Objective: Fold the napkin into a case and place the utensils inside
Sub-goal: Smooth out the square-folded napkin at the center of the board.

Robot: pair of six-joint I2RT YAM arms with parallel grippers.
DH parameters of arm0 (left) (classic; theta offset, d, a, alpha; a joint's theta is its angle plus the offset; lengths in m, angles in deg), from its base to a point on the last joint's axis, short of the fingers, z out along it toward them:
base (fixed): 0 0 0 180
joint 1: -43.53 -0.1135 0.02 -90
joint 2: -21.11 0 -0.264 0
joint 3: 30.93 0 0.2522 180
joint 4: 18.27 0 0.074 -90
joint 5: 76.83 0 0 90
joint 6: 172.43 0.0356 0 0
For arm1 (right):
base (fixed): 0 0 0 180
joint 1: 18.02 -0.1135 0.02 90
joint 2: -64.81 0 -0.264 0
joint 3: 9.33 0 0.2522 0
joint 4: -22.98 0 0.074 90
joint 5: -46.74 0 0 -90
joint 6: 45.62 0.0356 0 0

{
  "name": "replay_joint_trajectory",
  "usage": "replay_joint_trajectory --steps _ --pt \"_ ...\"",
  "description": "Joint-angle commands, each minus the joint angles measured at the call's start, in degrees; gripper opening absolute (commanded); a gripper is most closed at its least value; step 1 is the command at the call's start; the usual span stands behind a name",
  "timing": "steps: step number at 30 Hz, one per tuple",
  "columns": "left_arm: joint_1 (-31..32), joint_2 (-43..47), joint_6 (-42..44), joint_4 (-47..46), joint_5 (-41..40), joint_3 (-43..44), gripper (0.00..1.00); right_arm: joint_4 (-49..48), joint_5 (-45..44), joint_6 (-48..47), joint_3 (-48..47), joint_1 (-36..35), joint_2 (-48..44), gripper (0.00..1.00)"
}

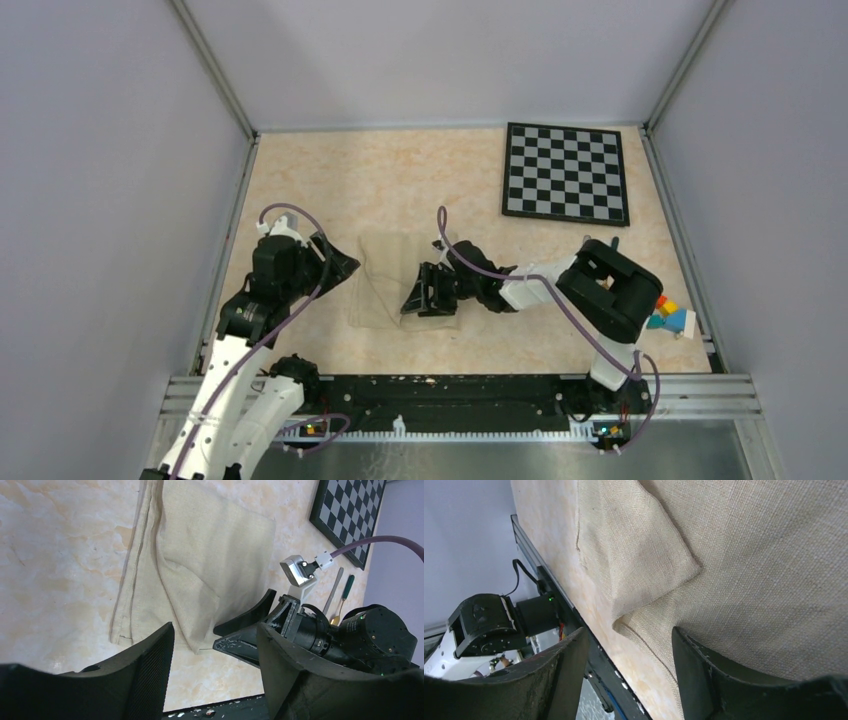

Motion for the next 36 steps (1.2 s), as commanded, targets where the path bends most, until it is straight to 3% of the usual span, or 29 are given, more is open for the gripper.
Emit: replay_joint_trajectory --steps 1,4,9,15,17,19,24,29,36 --pt "-0.3 0.5 1.3 -1.9 0.3 1.2 0.67 -3.2 -0.7 -0.4 -3.9 -1.0 2.0 0.60" --pt "-0.3 0.7 1.3 -1.8 0.2 1.1 0.67 -0.8 -2.0 -2.3 -6.8 -1.7 2.7 0.54" --pt "-0.3 0.7 1.1 -2.0 0.6 1.3 0.67 -0.1 -1.5 -4.1 -13.5 -2.9 7.6 0.52" --pt "-0.3 1.6 1.8 0.1 -1.9 3.4 0.67 2.6 1.7 -5.0 -33.2 -8.3 16.4 0.53" --pt "-0.3 2.3 2.3 1.0 -2.9 4.5 0.68 -1.6 5.5 -2.8 -35.5 -9.4 18.5 0.54" --pt "-0.3 3.3 2.9 1.3 -3.2 5.2 0.71 -8.7 8.0 0.8 -32.1 -9.2 17.7 0.58" --pt "-0.3 5.6 3.4 -0.8 -2.9 3.4 0.75 2.4 1.5 -4.6 -21.7 -5.7 7.5 0.65" --pt "-0.3 4.9 2.6 -3.2 -0.2 1.2 0.76 4.5 -2.9 -2.1 -9.2 -2.8 -0.1 0.71" --pt "-0.3 4.0 3.0 -3.8 1.0 1.3 0.77 1.6 -4.8 -1.0 -2.9 -1.8 -1.1 0.74"
